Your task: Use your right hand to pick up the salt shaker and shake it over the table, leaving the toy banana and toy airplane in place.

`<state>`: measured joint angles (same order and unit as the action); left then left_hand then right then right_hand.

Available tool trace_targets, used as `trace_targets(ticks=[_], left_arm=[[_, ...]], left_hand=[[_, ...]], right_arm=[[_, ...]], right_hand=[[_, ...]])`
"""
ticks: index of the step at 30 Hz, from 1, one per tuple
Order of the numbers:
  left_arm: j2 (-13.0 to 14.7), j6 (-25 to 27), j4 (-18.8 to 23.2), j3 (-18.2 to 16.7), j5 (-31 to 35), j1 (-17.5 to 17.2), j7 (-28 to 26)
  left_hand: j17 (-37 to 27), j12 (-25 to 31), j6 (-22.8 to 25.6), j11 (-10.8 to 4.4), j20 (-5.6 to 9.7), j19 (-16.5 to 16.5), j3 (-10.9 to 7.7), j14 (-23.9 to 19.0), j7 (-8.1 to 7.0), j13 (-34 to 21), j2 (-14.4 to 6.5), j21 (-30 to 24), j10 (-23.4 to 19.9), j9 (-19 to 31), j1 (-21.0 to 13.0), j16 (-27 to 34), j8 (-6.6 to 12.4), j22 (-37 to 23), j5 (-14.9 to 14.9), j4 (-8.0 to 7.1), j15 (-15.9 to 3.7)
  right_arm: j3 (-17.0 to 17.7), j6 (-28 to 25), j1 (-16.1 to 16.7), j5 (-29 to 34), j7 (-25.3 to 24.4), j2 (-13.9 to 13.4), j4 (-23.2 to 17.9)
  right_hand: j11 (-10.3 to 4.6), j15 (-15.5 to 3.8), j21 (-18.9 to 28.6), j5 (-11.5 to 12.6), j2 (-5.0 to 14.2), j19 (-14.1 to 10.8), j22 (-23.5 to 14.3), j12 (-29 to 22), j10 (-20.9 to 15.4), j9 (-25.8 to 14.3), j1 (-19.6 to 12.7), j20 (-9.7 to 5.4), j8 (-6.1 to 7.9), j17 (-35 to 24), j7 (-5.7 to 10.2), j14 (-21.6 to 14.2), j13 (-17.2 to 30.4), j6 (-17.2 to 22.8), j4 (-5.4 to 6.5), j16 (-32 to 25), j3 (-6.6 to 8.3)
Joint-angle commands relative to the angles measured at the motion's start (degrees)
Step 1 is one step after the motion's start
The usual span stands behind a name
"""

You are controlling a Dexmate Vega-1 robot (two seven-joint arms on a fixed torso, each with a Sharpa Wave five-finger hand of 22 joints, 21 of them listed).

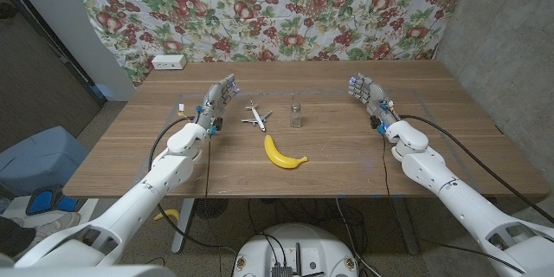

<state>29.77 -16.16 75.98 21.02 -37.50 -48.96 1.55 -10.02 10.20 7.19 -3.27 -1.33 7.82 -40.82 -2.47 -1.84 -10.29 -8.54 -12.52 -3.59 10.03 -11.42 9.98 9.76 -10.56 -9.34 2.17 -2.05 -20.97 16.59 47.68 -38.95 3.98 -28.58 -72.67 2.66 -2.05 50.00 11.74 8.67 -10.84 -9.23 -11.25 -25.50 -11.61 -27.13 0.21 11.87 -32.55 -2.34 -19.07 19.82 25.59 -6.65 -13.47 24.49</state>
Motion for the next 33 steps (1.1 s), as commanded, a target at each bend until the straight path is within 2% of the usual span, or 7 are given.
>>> trace_targets(ticks=[1, 7, 14, 33], left_arm=[[0.1, 0.4, 2.6, -0.3, 0.2, -1.1, -1.9], [-0.3, 0.0, 1.4, -0.2, 0.0, -0.5, -1.4], [-0.2, -0.3, 1.0, -0.5, 0.0, -0.4, -1.3], [-0.2, -0.4, -0.3, -0.4, 0.1, 0.3, -0.4]], left_hand=[[-0.1, 0.5, 0.5, 0.17, -0.07, 0.5, -0.26, -0.4, 0.04, -0.1, -1.2, -0.3, -0.6, 0.2, -0.6, 0.4, 0.35, -0.1, -0.4, 0.19, -0.42], [0.0, 0.6, 0.6, 0.26, -0.14, 0.5, -0.19, -0.3, 0.12, -0.1, -1.2, -0.3, -0.6, 0.2, -0.6, 0.4, 0.44, -0.1, -0.4, 0.36, -0.32], [0.0, 0.6, 0.9, 0.25, -0.22, 0.6, -0.05, -0.4, 0.14, -0.1, -1.2, -0.3, -0.7, 0.2, -0.6, 0.4, 0.59, -0.1, -0.4, 0.57, -0.37], [0.1, 0.8, 1.4, 0.25, -0.79, 1.1, 0.4, -0.6, 0.39, -0.1, -1.3, -0.4, -0.8, 0.2, -0.6, 0.6, 0.83, -0.1, -0.4, 1.01, -0.24]], right_arm=[[0.5, 0.8, -1.5, -2.4, 4.0, 0.8, 3.6], [0.3, 1.4, -2.4, -1.7, 4.0, 1.2, 4.5], [-0.2, 2.3, -2.6, -0.4, 3.0, 1.5, 3.9], [-1.8, 2.5, -2.3, 4.0, -0.4, 0.6, 0.3]], right_hand=[[-0.18, 0.17, 0.4, 0.4, 0.45, -0.4, -0.3, -0.3, -0.3, -0.1, -0.5, -0.26, 0.34, -0.1, -0.09, -0.4, 0.2, 0.2, -0.11, -0.4, 0.38], [0.17, 0.61, 0.1, 0.4, 0.5, -0.4, -0.3, -0.4, -0.3, -0.1, -0.6, -0.04, 0.31, -0.1, -0.34, -0.4, 0.1, 0.3, -0.29, -0.5, 0.41], [0.15, 1.49, -0.5, 0.7, 0.47, -0.9, -0.4, -0.6, -0.7, -0.1, -0.8, 2.68, 0.34, 0.1, -0.55, -2.2, -0.2, 0.6, -0.89, -1.5, 0.46], [0.26, 1.62, -0.9, 1.1, 0.17, -1.6, -0.5, -1.0, -1.5, -0.2, -1.3, 3.08, 0.52, 0.2, -0.68, -3.0, -0.4, 1.3, -1.71, -2.1, 0.58]])
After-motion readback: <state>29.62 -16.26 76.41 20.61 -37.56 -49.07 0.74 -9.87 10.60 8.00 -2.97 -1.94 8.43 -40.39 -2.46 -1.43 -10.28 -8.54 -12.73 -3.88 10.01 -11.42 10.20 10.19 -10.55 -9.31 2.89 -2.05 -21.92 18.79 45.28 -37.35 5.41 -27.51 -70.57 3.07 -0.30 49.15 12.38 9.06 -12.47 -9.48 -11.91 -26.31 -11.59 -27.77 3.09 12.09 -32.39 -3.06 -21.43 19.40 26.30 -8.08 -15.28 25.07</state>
